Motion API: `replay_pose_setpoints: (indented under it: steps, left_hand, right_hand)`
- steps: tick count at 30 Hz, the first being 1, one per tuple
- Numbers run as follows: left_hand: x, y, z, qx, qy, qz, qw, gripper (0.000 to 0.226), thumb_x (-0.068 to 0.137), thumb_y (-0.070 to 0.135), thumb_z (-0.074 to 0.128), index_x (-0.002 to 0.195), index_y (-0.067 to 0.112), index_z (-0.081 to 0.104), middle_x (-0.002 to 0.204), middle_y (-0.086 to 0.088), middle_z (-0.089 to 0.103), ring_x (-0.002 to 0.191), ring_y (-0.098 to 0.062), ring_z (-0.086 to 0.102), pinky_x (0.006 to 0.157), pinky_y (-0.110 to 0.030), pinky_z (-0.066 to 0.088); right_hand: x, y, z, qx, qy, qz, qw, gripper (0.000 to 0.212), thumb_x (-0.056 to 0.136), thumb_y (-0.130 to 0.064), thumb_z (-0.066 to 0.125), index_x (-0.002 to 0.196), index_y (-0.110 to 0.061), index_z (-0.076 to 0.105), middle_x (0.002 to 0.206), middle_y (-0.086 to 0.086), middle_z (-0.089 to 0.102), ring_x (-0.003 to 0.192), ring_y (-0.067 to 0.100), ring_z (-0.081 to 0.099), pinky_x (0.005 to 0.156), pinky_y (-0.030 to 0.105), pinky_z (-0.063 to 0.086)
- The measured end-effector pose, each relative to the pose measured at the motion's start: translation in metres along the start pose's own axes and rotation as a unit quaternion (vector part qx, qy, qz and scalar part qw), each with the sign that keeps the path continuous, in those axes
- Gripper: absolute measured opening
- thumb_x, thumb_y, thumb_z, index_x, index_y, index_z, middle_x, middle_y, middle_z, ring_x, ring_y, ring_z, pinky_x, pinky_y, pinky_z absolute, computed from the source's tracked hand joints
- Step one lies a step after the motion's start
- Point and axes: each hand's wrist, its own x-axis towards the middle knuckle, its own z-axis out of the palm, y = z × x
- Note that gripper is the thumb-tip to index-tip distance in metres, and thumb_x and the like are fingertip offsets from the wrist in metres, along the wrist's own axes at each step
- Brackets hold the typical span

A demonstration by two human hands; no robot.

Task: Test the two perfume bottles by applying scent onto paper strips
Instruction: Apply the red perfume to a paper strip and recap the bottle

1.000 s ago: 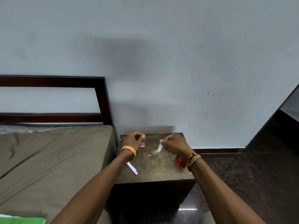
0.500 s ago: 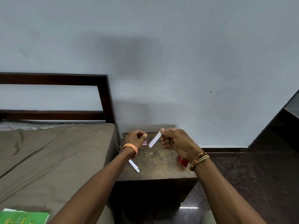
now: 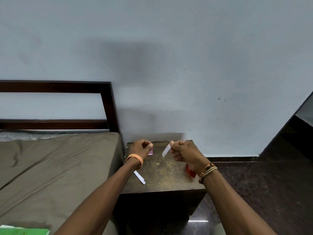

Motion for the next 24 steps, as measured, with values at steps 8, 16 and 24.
replay_pose_setpoints:
  steps: [8, 16, 24]
  left_hand:
    - [-0.003, 0.005, 0.005, -0.006, 0.002, 0.004, 1.000, 0.013, 0.085, 0.028, 0.067, 0.091, 0.017, 0.072, 0.086, 0.003, 0.072, 0.082, -0.014, 0.065, 0.082, -0.032, 0.054]
    - [-0.007, 0.005, 0.004, -0.009, 0.008, 0.009, 1.000, 0.011, 0.086, 0.023, 0.066, 0.090, 0.014, 0.071, 0.086, -0.001, 0.072, 0.080, -0.017, 0.065, 0.081, -0.033, 0.054]
    - [-0.006, 0.003, 0.003, -0.004, 0.003, 0.008, 1.000, 0.015, 0.086, 0.022, 0.066, 0.093, 0.012, 0.073, 0.094, -0.002, 0.073, 0.086, -0.017, 0.065, 0.079, -0.027, 0.050]
  right_hand:
    - [-0.001, 0.002, -0.002, -0.248, 0.025, -0.049, 0.967, 0.027, 0.093, -0.025, 0.064, 0.085, 0.000, 0.071, 0.068, 0.004, 0.065, 0.061, 0.014, 0.056, 0.061, 0.033, 0.048]
    - [-0.001, 0.000, -0.002, -0.238, 0.003, -0.015, 0.971, 0.024, 0.094, -0.022, 0.063, 0.085, -0.001, 0.070, 0.071, 0.008, 0.065, 0.059, 0.014, 0.055, 0.058, 0.027, 0.046]
    - [0.002, -0.007, -0.008, -0.141, -0.012, 0.009, 0.990, 0.024, 0.094, -0.022, 0.064, 0.086, 0.000, 0.069, 0.070, 0.008, 0.065, 0.059, 0.015, 0.055, 0.058, 0.030, 0.049]
